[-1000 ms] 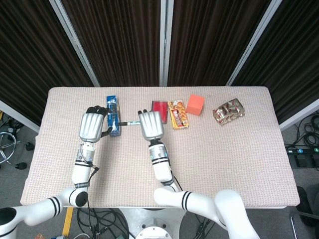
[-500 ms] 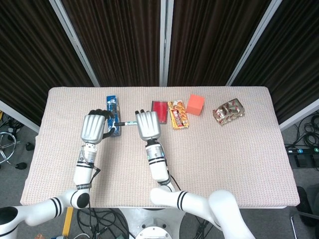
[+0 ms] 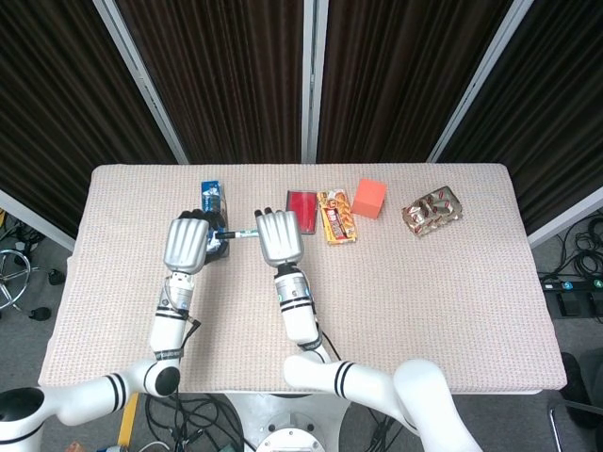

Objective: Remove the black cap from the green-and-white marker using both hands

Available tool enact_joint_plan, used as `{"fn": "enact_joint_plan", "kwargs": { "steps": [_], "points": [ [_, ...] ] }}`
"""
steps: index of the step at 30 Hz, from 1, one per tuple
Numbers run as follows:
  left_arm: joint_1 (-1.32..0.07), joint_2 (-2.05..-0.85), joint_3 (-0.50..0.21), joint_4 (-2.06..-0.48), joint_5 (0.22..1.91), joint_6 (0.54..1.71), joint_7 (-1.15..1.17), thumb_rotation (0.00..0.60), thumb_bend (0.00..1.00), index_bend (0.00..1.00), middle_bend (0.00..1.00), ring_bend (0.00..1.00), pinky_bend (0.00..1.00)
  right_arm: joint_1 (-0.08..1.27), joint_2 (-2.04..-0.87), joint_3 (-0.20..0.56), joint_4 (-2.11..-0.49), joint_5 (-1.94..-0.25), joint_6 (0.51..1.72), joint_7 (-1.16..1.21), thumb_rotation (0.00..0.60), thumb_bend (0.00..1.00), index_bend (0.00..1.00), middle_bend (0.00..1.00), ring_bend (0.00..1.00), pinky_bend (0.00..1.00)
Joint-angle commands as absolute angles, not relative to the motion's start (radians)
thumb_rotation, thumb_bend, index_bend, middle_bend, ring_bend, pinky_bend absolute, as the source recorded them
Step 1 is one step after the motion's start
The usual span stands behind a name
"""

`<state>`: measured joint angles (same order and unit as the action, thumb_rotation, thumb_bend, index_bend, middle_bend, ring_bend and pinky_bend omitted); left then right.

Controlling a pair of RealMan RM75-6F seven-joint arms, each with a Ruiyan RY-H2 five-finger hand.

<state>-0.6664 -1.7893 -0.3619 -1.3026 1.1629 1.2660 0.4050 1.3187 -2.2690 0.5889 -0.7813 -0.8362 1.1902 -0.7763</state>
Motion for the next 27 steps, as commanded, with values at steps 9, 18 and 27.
{"fn": "enact_joint_plan", "kwargs": {
  "steps": [9,18,27],
  "points": [
    [-0.647,-1.779,-0.338,-1.330,1.156,1.279,0.389,0.600,0.26,0.51,0.54,0.44,0.45,1.315,-2.269,0.579,-0.796,-0.829,1.200,-0.770,0.600,0.27,0.64,0.60,0.66,0.84],
    [-0.654,-1.789,-0.339,-1.316,1.156,1.282,0.376,0.600,0.28,0.52,0.55,0.45,0.46,1.305,-2.269,0.573,-0.812,-0.823,1.197,-0.769,0.600,0.27,0.63,0.60,0.66,0.84],
    [-0.654,-1.789,-0.332,-1.319,1.160,1.280,0.357,0.600,0.28,0.53,0.56,0.46,0.48,1.292,-2.269,0.571,-0.832,-0.831,1.201,-0.775,0.600,0.28,0.63,0.60,0.66,0.84]
  ]
}}
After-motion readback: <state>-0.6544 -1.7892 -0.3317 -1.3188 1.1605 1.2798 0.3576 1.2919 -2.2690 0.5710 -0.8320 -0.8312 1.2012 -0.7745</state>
